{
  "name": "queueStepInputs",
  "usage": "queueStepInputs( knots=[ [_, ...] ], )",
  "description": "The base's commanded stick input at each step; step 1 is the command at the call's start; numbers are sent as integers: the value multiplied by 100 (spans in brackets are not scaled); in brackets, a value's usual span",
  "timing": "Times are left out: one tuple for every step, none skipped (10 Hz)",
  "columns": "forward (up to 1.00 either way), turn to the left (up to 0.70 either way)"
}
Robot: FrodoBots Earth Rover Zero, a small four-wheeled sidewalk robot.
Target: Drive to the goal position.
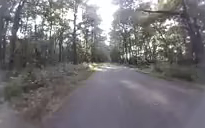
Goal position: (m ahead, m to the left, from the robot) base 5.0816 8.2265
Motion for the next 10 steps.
queueStepInputs(
  knots=[
    [70, -1],
    [70, -1],
    [70, -1],
    [70, -3],
    [70, -32],
    [70, -1],
    [70, -1],
    [70, -1],
    [70, -1],
    [70, -1]
  ],
)
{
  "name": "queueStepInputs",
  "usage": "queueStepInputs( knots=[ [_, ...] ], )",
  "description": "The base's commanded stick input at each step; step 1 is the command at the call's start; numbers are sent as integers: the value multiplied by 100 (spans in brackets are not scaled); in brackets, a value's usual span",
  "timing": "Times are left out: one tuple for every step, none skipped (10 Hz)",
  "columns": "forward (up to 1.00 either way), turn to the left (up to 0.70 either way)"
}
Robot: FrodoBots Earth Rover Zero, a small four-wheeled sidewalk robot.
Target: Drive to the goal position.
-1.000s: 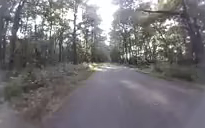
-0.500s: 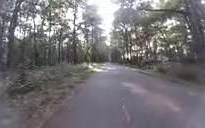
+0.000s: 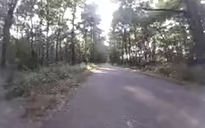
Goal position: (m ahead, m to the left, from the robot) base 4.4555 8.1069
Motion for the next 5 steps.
queueStepInputs(
  knots=[
    [70, -1],
    [70, -1],
    [70, -1],
    [70, -1],
    [70, -1]
  ],
)
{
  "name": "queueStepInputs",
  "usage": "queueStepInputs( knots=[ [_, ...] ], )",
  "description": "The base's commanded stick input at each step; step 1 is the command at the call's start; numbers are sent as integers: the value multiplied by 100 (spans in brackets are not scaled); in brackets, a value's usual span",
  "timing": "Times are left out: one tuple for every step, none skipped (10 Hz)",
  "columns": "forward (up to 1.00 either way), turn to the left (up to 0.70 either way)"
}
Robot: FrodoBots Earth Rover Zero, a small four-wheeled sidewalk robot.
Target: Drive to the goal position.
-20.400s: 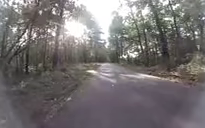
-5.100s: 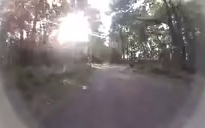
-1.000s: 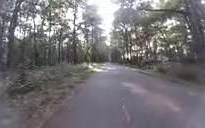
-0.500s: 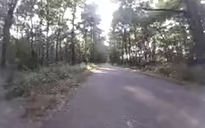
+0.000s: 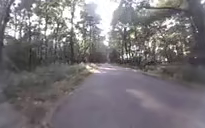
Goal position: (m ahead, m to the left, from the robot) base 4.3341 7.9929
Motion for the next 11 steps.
queueStepInputs(
  knots=[
    [70, -1],
    [70, -1],
    [70, -1],
    [70, -1],
    [70, -1],
    [70, -1],
    [70, -1],
    [70, -1],
    [70, -1],
    [70, -1],
    [70, -1]
  ],
)
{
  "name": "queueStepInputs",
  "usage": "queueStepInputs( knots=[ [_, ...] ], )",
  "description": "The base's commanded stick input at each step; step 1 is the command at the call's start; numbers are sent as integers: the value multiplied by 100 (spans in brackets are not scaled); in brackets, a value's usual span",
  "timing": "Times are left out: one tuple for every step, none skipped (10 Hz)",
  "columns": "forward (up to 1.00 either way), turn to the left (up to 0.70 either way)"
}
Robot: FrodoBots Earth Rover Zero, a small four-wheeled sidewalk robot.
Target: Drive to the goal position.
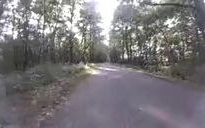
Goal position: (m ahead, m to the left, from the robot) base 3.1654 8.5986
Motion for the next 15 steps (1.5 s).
queueStepInputs(
  knots=[
    [70, -1],
    [70, -1],
    [70, -1],
    [70, -1],
    [70, -1],
    [70, -1],
    [70, -1],
    [70, -1],
    [70, -1],
    [70, -1],
    [70, -1],
    [70, -1],
    [69, -1],
    [69, -1],
    [69, -1]
  ],
)
